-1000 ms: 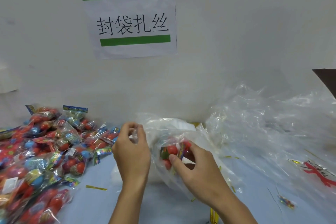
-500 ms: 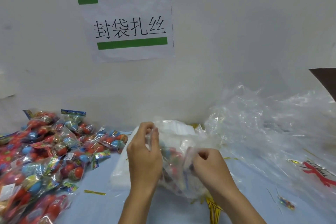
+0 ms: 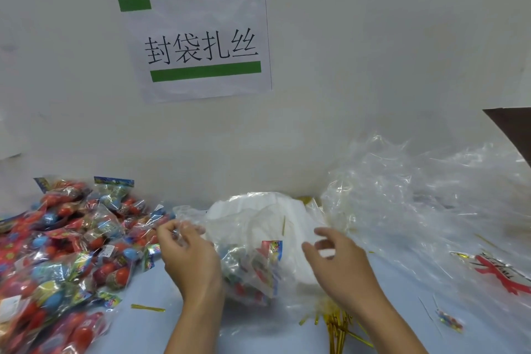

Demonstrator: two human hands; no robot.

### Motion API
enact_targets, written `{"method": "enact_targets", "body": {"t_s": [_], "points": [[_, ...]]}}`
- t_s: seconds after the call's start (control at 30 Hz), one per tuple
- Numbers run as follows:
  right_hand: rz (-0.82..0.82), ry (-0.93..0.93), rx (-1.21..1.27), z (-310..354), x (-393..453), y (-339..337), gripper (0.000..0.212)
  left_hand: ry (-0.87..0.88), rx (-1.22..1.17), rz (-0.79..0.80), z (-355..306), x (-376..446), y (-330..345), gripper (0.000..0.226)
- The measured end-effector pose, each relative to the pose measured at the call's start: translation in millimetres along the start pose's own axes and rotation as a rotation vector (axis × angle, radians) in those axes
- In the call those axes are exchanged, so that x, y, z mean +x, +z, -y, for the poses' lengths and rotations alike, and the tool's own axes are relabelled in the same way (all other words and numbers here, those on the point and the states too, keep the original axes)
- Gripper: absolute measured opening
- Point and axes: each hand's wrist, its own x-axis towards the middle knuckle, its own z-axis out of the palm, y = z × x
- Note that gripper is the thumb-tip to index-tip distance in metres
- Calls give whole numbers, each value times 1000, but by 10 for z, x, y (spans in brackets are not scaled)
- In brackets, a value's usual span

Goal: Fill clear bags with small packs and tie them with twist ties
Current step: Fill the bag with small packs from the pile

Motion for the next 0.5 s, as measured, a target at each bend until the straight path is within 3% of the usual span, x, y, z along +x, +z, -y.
{"method": "enact_targets", "body": {"t_s": [0.1,0.27,0.33,0.5], "points": [[53,75,-77,-26,-7,142,48,-5,-1,13,-9,-11,12,15],[17,89,-55,-18,-9,245,9,-10,0,35,-19,-20,29,21],[-23,55,-16,0,-4,227,12,-8,19,43,-19,-12,24,18],[-124,98,557,141,30,-4,33,81,125,25,-52,98,-41,15]]}}
